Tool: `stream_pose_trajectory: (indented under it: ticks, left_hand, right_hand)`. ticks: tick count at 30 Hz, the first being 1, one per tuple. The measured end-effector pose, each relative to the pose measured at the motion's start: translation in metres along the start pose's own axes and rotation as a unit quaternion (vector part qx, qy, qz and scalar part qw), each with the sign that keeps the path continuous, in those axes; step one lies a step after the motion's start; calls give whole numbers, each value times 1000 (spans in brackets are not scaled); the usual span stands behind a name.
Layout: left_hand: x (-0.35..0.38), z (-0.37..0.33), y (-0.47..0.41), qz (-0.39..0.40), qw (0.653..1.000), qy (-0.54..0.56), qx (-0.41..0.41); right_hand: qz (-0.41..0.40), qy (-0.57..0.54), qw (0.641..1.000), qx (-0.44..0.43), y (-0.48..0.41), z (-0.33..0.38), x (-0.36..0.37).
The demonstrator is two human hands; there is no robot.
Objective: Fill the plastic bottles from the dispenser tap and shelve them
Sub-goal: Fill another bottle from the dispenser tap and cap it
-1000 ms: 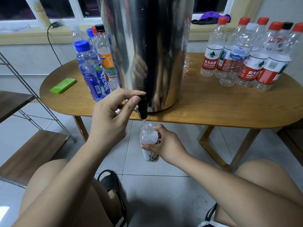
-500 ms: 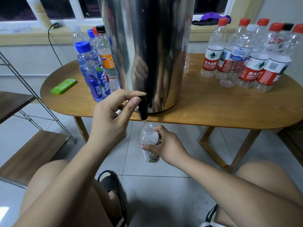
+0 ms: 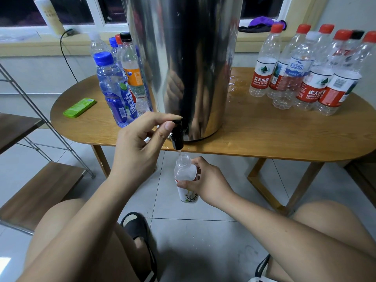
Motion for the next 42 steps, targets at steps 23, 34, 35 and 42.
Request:
stream_pose_trajectory:
  ticks: [23, 34, 35, 42]
  left_hand:
    - [-1, -3, 0, -1, 1000, -3, 5]
    - [-1, -4, 0, 0, 1000, -4, 6]
    - [-1, -3, 0, 0, 1000, -6, 6]
    - [-1, -2, 0, -1, 1000, -9, 8]
  right_hand:
    - [-4, 7, 1000, -1, 1, 1, -2]
    - [-3, 0, 1000, 1, 2, 2, -2]
    - [-3, 1, 1000, 1, 2, 2, -3]
    - [-3, 4, 1000, 2, 2, 4, -3]
Point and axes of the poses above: each hand's wrist, its own y-axis away from the middle knuckle, its own x-axis out of the palm, z = x × y, the point moved 8 cm from there along -y, towards the middle knuckle, and after that the axes turned 10 degrees about -x, right-handed, at the moved point
